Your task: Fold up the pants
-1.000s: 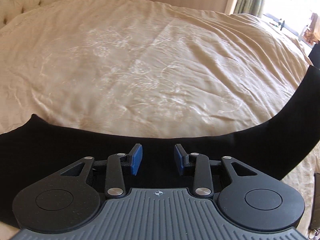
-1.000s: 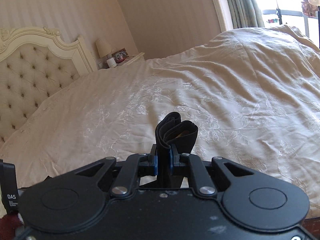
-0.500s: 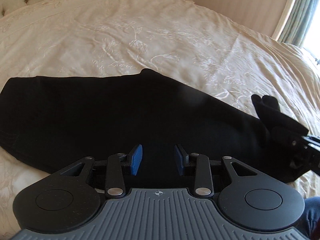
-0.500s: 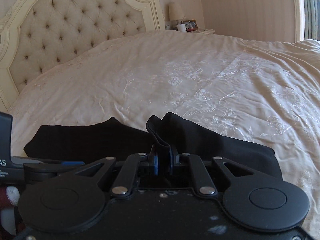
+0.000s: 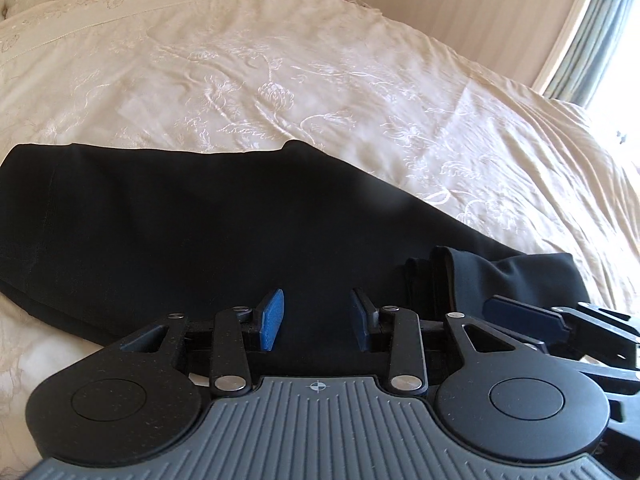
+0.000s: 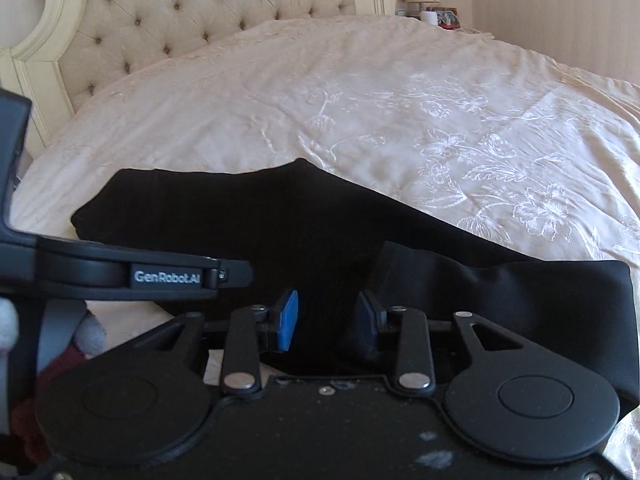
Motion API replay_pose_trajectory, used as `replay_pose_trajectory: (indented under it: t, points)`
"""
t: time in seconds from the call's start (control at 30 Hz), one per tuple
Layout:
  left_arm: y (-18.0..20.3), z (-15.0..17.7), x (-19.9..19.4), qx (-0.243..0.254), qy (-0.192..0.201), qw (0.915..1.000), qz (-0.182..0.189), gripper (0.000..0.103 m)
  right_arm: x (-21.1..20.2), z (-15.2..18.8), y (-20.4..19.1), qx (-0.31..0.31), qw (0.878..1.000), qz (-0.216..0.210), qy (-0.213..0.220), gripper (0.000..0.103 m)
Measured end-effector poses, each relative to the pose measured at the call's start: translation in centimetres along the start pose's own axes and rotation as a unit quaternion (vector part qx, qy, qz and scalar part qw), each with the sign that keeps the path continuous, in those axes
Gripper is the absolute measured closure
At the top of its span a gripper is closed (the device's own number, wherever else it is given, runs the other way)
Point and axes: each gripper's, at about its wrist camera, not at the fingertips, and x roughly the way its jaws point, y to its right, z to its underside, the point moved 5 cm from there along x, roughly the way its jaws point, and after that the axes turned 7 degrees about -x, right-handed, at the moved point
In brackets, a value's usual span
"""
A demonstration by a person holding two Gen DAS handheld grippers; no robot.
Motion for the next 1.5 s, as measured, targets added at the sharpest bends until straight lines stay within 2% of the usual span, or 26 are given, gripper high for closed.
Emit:
replay_pose_trajectory:
  t: [0.13, 0.27, 0.43, 0.57, 0.73, 0.77, 0.8, 0.83, 0.87, 1.0, 1.03, 1.07, 1.1, 1.13, 1.27, 1.37, 1.43, 1.47, 1.5]
  points:
    - [1.5, -0.6, -0.5, 0.006, 0.005, 0.9999, 0.013, 0.062, -4.0, -1.3, 2.0, 0.023, 0.999, -0.017, 0.029, 0.065]
    - [4.5, -0.5, 0.0, 0.046, -0.007, 0.9986, 0.023, 0.057, -7.5, -1.4, 6.4, 0.079, 0.995, 0.016, 0.055, 0.065]
    - [8.3, 0.3, 2.1, 0.097, -0.037, 0.9943, 0.025, 0.054, -8.7, -0.6, 12.2, 0.162, 0.983, 0.067, 0.053, 0.064]
    - [9.7, 1.5, 5.4, 0.110, -0.085, 0.9903, -0.002, 0.054, -9.7, 0.8, 15.4, 0.207, 0.974, 0.080, 0.041, 0.063]
    - [10.1, 1.9, 6.5, 0.105, -0.088, 0.9905, -0.008, 0.055, -10.6, 2.5, 17.4, 0.224, 0.970, 0.085, 0.031, 0.063]
    - [10.0, 1.9, 6.5, 0.104, -0.080, 0.9913, -0.006, 0.076, -10.5, 2.6, 17.5, 0.225, 0.970, 0.085, 0.027, 0.063]
    - [9.9, 1.7, 6.4, 0.101, -0.077, 0.9919, -0.009, 0.087, -10.2, 2.8, 17.6, 0.226, 0.970, 0.082, 0.022, 0.063]
    - [9.7, 1.5, 6.2, 0.092, -0.078, 0.9927, -0.007, 0.090, -10.0, 2.9, 17.7, 0.226, 0.971, 0.077, 0.016, 0.063]
    - [9.4, 1.2, 5.9, 0.082, -0.077, 0.9936, -0.001, 0.103, -9.6, 2.7, 17.7, 0.221, 0.972, 0.073, 0.009, 0.063]
    - [8.3, 0.5, 5.1, 0.086, -0.071, 0.9936, -0.015, 0.103, -8.6, 2.6, 17.9, 0.181, 0.980, 0.076, -0.024, 0.069]
    - [8.1, 0.5, 5.1, 0.086, -0.077, 0.9932, -0.013, 0.103, -8.3, 2.7, 18.0, 0.173, 0.981, 0.077, -0.031, 0.075]
    - [7.8, 0.4, 5.2, 0.085, -0.082, 0.9930, -0.013, 0.103, -7.9, 2.7, 18.0, 0.166, 0.982, 0.075, -0.039, 0.089]
    - [7.6, 0.5, 5.2, 0.083, -0.085, 0.9928, -0.016, 0.103, -7.5, 2.7, 18.1, 0.161, 0.983, 0.071, -0.047, 0.097]
    - [7.3, 0.6, 5.2, 0.083, -0.085, 0.9927, -0.022, 0.103, -7.2, 2.7, 18.2, 0.157, 0.984, 0.072, -0.052, 0.101]
    - [6.9, 0.6, 4.7, 0.077, -0.083, 0.9933, -0.021, 0.102, -5.4, 3.1, 18.9, 0.149, 0.984, 0.059, -0.074, 0.101]
    - [7.3, 0.1, 4.3, 0.074, -0.079, 0.9940, -0.018, 0.099, -3.4, 4.4, 19.0, 0.140, 0.982, 0.023, -0.122, 0.101]
    - [7.8, -0.2, 4.2, 0.077, -0.078, 0.9939, -0.014, 0.088, -2.2, 5.3, 18.9, 0.123, 0.980, 0.023, -0.156, 0.101]
    - [8.1, -0.4, 4.2, 0.077, -0.074, 0.9942, -0.012, 0.075, -2.0, 5.7, 18.8, 0.113, 0.979, 0.022, -0.170, 0.101]
    - [8.4, -0.7, 4.1, 0.076, -0.069, 0.9947, -0.009, 0.071, -1.8, 6.0, 18.8, 0.107, 0.978, 0.018, -0.176, 0.101]
